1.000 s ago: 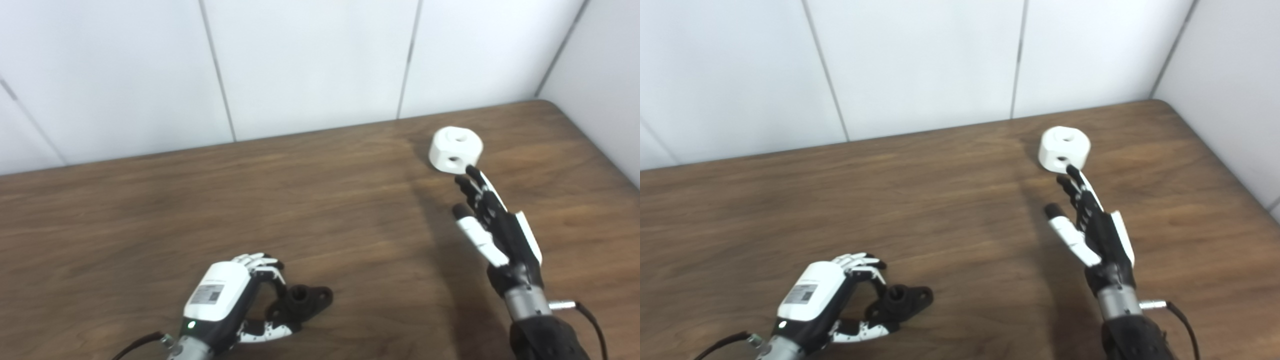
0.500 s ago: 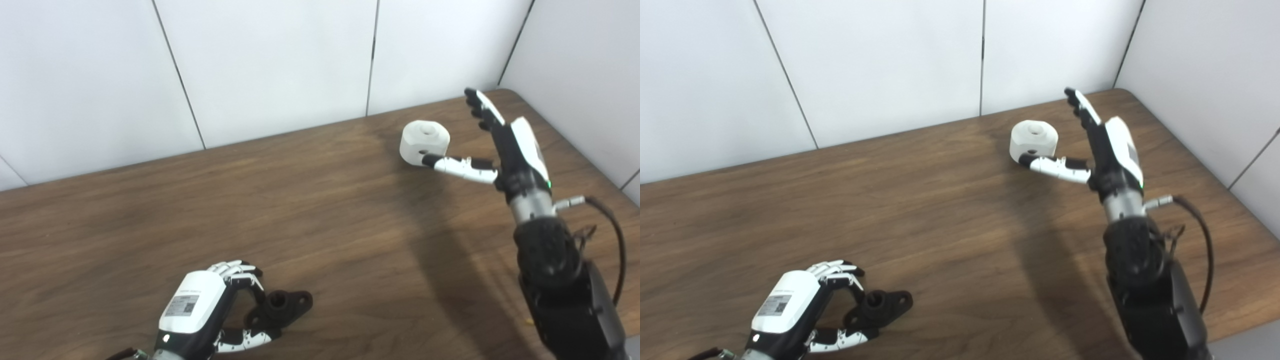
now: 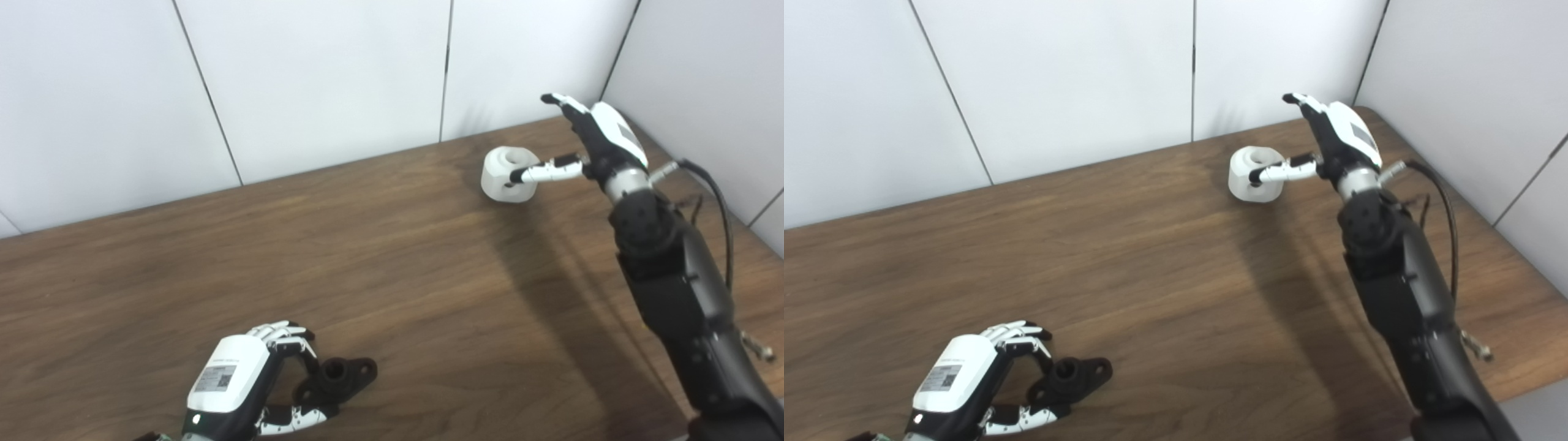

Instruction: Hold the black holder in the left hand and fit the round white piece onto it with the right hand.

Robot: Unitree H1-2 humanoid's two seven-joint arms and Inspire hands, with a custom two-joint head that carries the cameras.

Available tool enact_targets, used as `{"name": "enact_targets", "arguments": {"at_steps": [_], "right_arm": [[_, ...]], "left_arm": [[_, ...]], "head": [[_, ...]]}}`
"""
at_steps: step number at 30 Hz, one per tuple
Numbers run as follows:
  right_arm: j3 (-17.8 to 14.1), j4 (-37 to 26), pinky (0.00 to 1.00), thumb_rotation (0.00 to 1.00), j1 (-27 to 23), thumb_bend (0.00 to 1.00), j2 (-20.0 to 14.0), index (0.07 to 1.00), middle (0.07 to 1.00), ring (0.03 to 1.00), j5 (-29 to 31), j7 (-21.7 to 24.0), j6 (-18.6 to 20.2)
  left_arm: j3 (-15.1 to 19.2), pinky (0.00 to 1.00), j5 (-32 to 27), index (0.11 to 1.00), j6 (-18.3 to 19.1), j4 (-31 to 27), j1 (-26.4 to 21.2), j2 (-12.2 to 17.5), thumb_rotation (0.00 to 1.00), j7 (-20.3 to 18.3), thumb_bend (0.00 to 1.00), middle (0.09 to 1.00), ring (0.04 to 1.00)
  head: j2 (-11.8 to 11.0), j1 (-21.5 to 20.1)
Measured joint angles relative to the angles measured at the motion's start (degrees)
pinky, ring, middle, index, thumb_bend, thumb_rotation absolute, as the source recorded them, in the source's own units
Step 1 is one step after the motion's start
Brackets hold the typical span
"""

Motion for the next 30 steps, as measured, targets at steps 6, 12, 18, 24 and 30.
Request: {"name": "enact_targets", "arguments": {"at_steps": [6, 12, 18, 24, 30], "right_arm": [[2.72, 6.08, 0.92, 0.29, -3.73, 0.93, -1.59, 0.856, 0.952, 1.000, -4.90, 6.73, 0.01], [4.77, 9.61, 0.96, 0.30, -6.57, 0.94, -1.57, 0.840, 0.945, 1.000, -9.30, 11.46, -0.01], [6.89, 11.10, 1.00, 0.31, -8.29, 0.96, -1.57, 0.827, 0.941, 1.000, -12.43, 15.40, -0.04], [6.98, 12.59, 1.00, 0.29, -8.75, 0.91, -1.49, 0.811, 0.926, 1.000, -13.24, 16.53, -0.04], [7.88, 14.22, 0.98, 0.27, -8.75, 0.87, -1.35, 0.782, 0.908, 0.995, -13.26, 16.04, -0.05]], "left_arm": [[-0.03, 0.81, 0.12, 0.486, -0.09, -0.01, 0.05, -0.03, 0.05, 0.04, 0.52, 0.760, 0.834], [-0.06, 0.82, 0.18, 0.486, -0.08, -0.04, 0.14, -0.03, 0.05, 0.01, 0.52, 0.762, 0.838], [-0.09, 0.82, 0.44, 0.486, -0.04, -0.19, 0.19, -0.16, 0.05, -0.03, 0.52, 0.762, 0.839], [-0.09, 0.81, 0.72, 0.486, 0.00, -0.28, 0.24, -0.19, 0.05, -0.08, 0.52, 0.761, 0.836], [-0.09, 0.81, 0.96, 0.486, 0.01, -0.36, 0.29, -0.25, 0.05, -0.09, 0.52, 0.759, 0.837]], "head": [[-0.35, 0.18], [-0.53, 0.35], [-0.53, 0.53], [-0.53, 0.79], [-0.44, 1.05]]}}
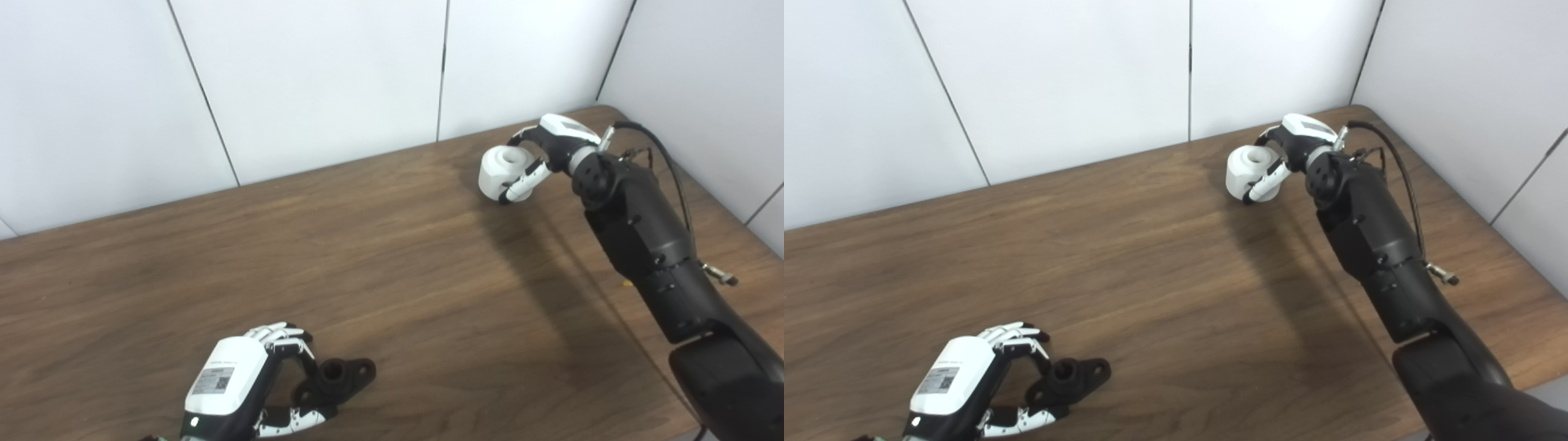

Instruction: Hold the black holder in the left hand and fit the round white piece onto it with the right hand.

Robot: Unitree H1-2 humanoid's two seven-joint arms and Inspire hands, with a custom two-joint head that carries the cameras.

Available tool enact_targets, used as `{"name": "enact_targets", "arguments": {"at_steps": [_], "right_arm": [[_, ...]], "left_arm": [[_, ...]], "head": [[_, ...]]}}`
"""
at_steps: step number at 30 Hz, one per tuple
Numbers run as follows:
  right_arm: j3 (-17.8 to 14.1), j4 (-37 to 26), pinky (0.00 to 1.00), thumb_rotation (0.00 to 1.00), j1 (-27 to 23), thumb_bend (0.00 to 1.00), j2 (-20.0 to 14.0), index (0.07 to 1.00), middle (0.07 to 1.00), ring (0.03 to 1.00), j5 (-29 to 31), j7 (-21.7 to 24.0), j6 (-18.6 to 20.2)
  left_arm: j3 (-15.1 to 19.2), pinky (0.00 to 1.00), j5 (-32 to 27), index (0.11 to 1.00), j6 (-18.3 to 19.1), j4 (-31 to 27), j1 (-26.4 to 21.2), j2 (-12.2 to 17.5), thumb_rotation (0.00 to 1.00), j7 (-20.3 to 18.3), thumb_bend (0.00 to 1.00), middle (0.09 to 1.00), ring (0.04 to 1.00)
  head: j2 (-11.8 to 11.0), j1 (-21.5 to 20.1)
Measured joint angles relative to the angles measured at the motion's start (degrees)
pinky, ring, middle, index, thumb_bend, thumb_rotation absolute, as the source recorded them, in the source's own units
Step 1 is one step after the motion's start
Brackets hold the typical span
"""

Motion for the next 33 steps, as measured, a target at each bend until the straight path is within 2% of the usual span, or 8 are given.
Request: {"name": "enact_targets", "arguments": {"at_steps": [11, 15, 23, 24, 26, 28, 33], "right_arm": [[1.60, 0.03, 0.95, 0.27, 0.01, 0.83, -0.10, 0.708, 0.863, 0.965, 0.69, -1.86, -0.01], [1.99, -0.01, 0.91, 0.24, 0.03, 0.83, -0.33, 0.658, 0.850, 0.943, 1.97, -2.58, -0.24], [1.38, -0.53, 0.81, 0.16, 0.46, 0.83, -0.63, 0.591, 0.846, 0.928, 5.38, -7.92, -0.32], [1.29, -0.53, 0.81, 0.15, 0.55, 0.68, -0.63, 0.542, 0.840, 0.927, 5.70, -8.77, -0.32], [1.16, -0.60, 0.81, 0.14, 0.68, 0.57, -0.63, 0.503, 0.830, 0.922, 6.47, -9.79, -0.31], [1.21, -0.88, 0.81, 0.14, 0.83, 0.53, -0.63, 0.491, 0.823, 0.915, 7.08, -10.51, -0.32], [1.80, -1.15, 0.84, 0.13, 1.02, 0.52, -0.63, 0.486, 0.803, 0.903, 7.79, -11.71, -0.40]], "left_arm": [[0.19, 0.82, -0.07, 0.486, 0.42, -0.70, 0.30, -0.04, 0.05, -0.81, 0.52, 0.765, 0.840], [0.21, 0.82, -0.06, 0.486, 0.42, -0.73, 0.30, -0.06, 0.05, -0.88, 0.52, 0.764, 0.839], [0.30, 0.82, -0.05, 0.486, 0.41, -0.84, 0.34, -0.07, 0.05, -1.21, 0.52, 0.764, 0.838], [0.30, 0.82, -0.05, 0.486, 0.40, -0.85, 0.34, -0.08, 0.05, -1.22, 0.52, 0.764, 0.837], [0.31, 0.82, -0.04, 0.486, 0.40, -0.85, 0.35, -0.09, 0.05, -1.21, 0.52, 0.762, 0.835], [0.33, 0.81, -0.01, 0.486, 0.39, -0.86, 0.36, -0.10, 0.05, -1.21, 0.52, 0.760, 0.832], [0.34, 0.82, 0.04, 0.486, 0.37, -0.87, 0.36, -0.12, 0.05, -1.21, 0.52, 0.761, 0.833]], "head": [[0.53, 0.09], [0.70, 0.18], [0.70, 0.18], [0.70, 0.18], [0.79, 0.44], [0.79, 0.44], [0.97, 0.61]]}}
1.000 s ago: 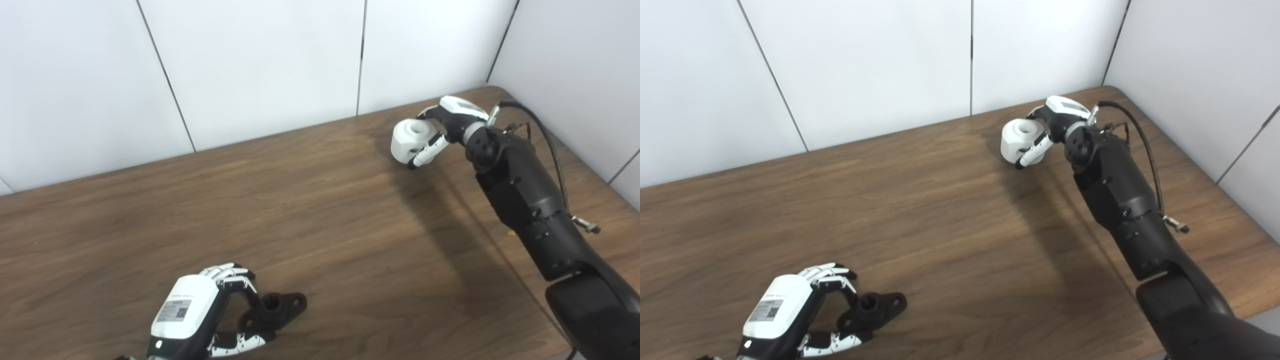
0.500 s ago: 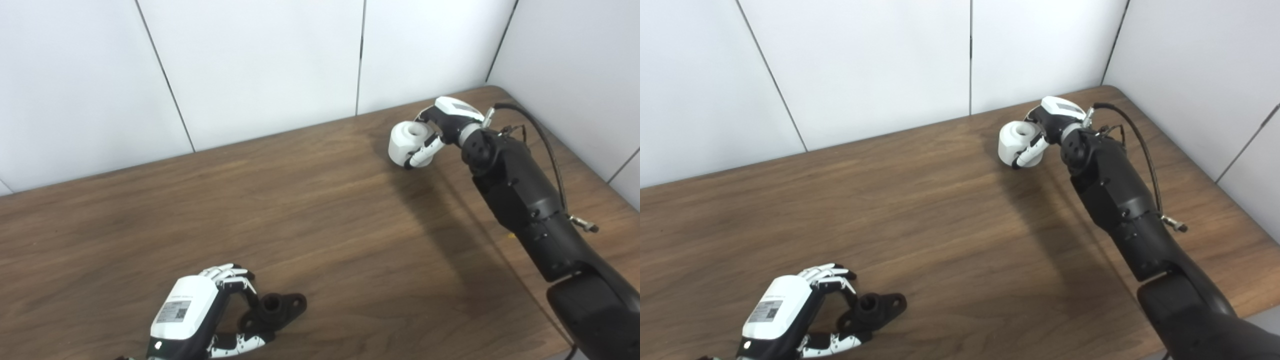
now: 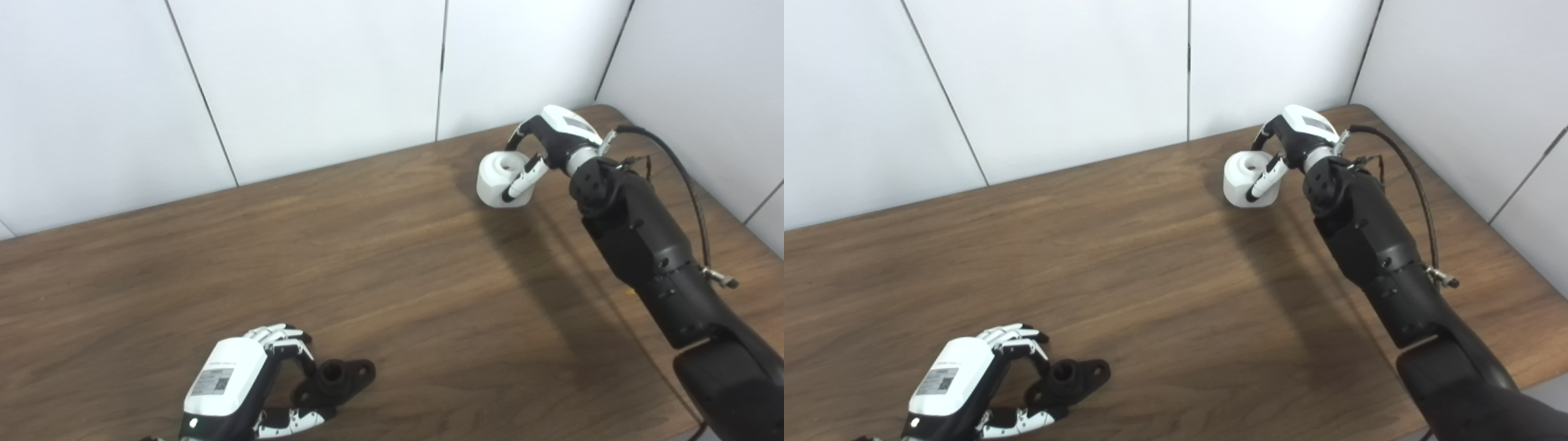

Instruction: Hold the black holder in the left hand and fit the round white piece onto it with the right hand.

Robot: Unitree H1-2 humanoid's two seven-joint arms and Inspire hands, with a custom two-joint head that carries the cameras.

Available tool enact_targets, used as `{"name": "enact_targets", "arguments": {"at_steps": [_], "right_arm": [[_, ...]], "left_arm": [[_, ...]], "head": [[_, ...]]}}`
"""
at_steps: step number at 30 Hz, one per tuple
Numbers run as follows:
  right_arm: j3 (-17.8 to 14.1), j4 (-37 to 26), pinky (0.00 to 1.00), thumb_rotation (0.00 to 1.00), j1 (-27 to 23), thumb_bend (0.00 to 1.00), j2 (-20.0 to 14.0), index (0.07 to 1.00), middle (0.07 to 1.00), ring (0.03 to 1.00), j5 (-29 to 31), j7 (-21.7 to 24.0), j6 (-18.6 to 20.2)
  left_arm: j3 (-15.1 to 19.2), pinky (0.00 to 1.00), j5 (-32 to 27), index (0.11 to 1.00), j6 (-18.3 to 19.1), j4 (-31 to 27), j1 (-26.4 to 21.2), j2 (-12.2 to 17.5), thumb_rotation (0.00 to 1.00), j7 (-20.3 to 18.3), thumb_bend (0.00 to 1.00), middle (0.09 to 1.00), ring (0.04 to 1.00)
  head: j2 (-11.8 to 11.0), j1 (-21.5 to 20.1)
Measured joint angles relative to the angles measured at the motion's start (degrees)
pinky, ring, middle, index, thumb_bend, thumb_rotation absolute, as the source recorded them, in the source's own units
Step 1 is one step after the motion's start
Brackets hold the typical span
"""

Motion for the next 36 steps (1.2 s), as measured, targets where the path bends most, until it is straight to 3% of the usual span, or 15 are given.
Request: {"name": "enact_targets", "arguments": {"at_steps": [9, 13, 17, 20, 29, 36], "right_arm": [[1.22, -0.68, 0.80, 0.13, 0.60, 0.52, -0.21, 0.485, 0.787, 0.867, 0.61, -1.71, -0.65], [1.81, -4.00, 0.80, 0.13, 2.08, 0.52, -1.21, 0.485, 0.761, 0.829, 1.73, -1.15, -1.68], [3.10, -12.27, 0.84, 0.13, 3.24, 0.52, -1.52, 0.485, 0.759, 0.846, 1.99, 3.65, -0.66], [2.31, -19.02, 0.88, 0.13, 3.33, 0.52, -0.95, 0.484, 0.760, 0.861, 1.49, 8.68, 0.10], [1.54, -35.92, 0.81, 0.14, 6.05, 0.52, 2.03, 0.482, 0.759, 0.858, -0.50, 19.81, 0.14], [-0.45, -45.74, 0.85, 0.13, 10.67, 0.52, 8.28, 0.482, 0.782, 0.890, -0.42, 26.63, 0.16]], "left_arm": [[0.00, 0.82, 0.05, 0.486, 0.04, -0.01, 0.03, -0.16, 0.05, -0.10, 0.52, 0.766, 0.838], [-0.03, 0.83, 0.24, 0.486, 0.04, -0.02, 0.06, -0.40, 0.05, -0.11, 0.52, 0.765, 0.838], [0.01, 0.83, 0.52, 0.485, 0.13, -0.07, 0.15, -0.49, 0.05, -0.11, 0.52, 0.764, 0.837], [-0.22, 0.83, 1.09, 0.485, 0.63, -0.04, 0.12, -1.20, 0.05, -0.22, 0.52, 0.762, 0.837], [-1.48, 0.85, 3.16, 0.486, 2.81, -0.03, 0.05, -3.18, 0.05, -0.28, 0.52, 0.763, 0.843], [-2.39, 0.85, 4.74, 0.486, 4.34, -0.02, -0.10, -4.47, 0.05, -0.27, 0.52, 0.769, 0.839]], "head": [[-0.18, 0.61], [0.00, 1.75], [0.35, 4.47], [0.35, 5.45], [0.62, 10.45], [1.05, 12.13]]}}
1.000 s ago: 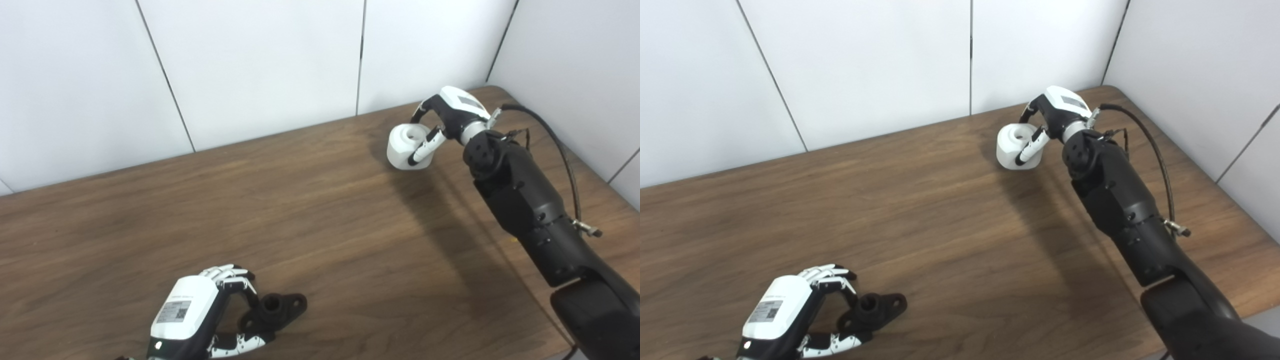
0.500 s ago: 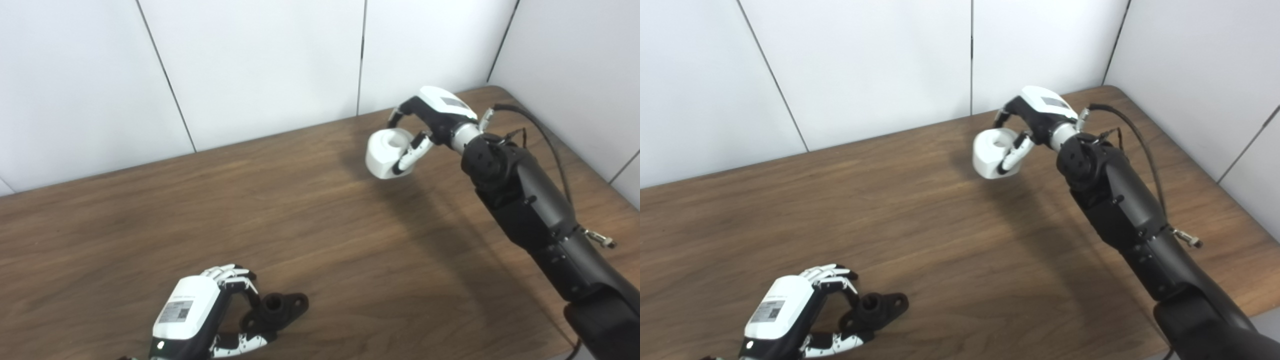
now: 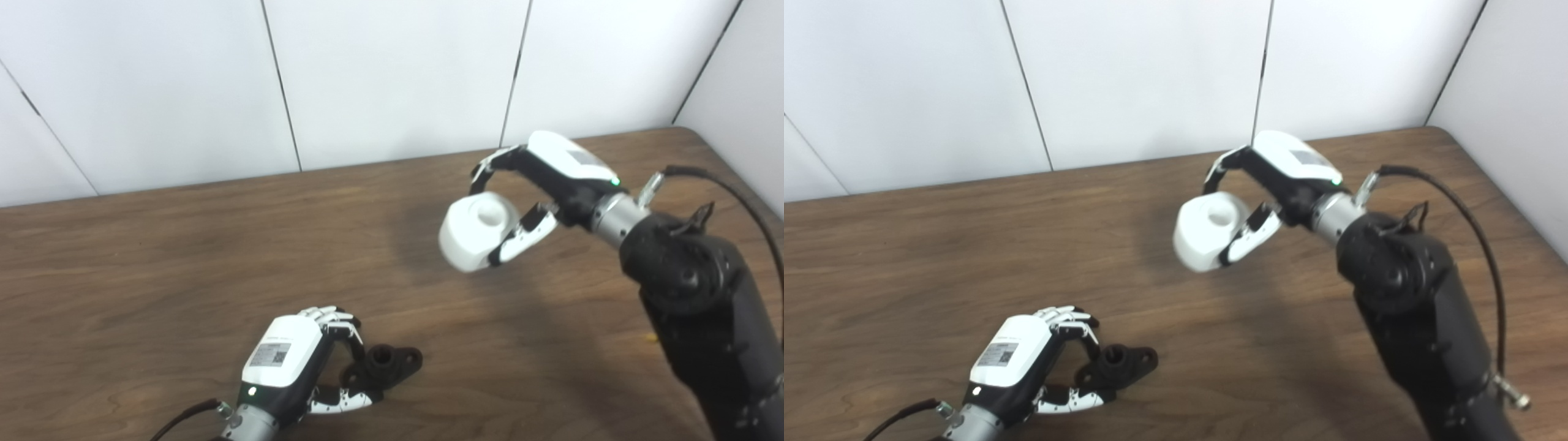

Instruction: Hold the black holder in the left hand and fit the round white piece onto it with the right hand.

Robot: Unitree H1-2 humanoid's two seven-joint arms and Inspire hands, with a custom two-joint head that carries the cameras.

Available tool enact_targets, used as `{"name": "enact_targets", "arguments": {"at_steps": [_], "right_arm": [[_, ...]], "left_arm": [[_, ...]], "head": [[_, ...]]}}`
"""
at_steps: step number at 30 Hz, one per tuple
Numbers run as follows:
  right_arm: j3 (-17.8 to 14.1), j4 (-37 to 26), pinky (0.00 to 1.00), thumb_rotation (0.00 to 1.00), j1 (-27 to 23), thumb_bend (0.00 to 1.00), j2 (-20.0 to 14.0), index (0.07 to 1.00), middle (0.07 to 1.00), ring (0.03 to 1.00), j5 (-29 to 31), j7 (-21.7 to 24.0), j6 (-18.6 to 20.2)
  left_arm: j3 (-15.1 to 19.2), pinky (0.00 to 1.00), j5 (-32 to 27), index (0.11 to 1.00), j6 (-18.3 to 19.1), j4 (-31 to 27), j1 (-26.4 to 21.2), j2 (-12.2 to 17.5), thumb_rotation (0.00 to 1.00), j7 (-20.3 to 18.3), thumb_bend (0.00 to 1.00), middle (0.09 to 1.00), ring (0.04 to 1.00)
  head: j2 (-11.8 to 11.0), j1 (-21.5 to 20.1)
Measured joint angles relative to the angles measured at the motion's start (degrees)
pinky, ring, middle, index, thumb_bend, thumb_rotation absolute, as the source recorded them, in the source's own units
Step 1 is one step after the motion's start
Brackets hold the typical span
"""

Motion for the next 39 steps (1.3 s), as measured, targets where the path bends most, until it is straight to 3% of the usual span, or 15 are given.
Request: {"name": "enact_targets", "arguments": {"at_steps": [5, 10, 29, 39], "right_arm": [[0.03, -2.93, 0.84, 0.14, 2.70, 0.52, 3.90, 0.482, 0.787, 0.903, -1.78, 3.90, 0.02], [2.22, -4.81, 0.80, 0.14, 4.10, 0.53, 4.75, 0.482, 0.785, 0.900, -2.52, 5.54, 0.01], [8.21, -6.18, 0.77, 0.14, 6.93, 0.53, 9.61, 0.481, 0.782, 0.901, -2.87, 2.48, -0.41], [10.53, -4.11, 0.77, 0.14, 7.78, 0.52, 9.92, 0.482, 0.790, 0.900, -2.35, -0.08, -2.13]], "left_arm": [[-0.48, 0.85, 0.68, 0.485, 0.40, 0.00, -0.11, -0.56, 0.05, 0.00, 0.52, 0.772, 0.836], [-0.75, 0.85, 0.81, 0.485, 0.87, 0.02, -0.19, -0.87, 0.05, 0.00, 0.52, 0.770, 0.834], [-2.05, 0.85, 2.93, 0.485, 2.62, 0.01, -0.52, -2.35, 0.05, 0.00, 0.52, 0.759, 0.831], [-2.64, 0.84, 3.46, 0.485, 3.81, -0.03, -0.67, -2.89, 0.05, -0.22, 0.52, 0.763, 0.831]], "head": [[0.62, 0.79], [1.23, 1.41], [2.81, 3.52], [3.16, 4.40]]}}
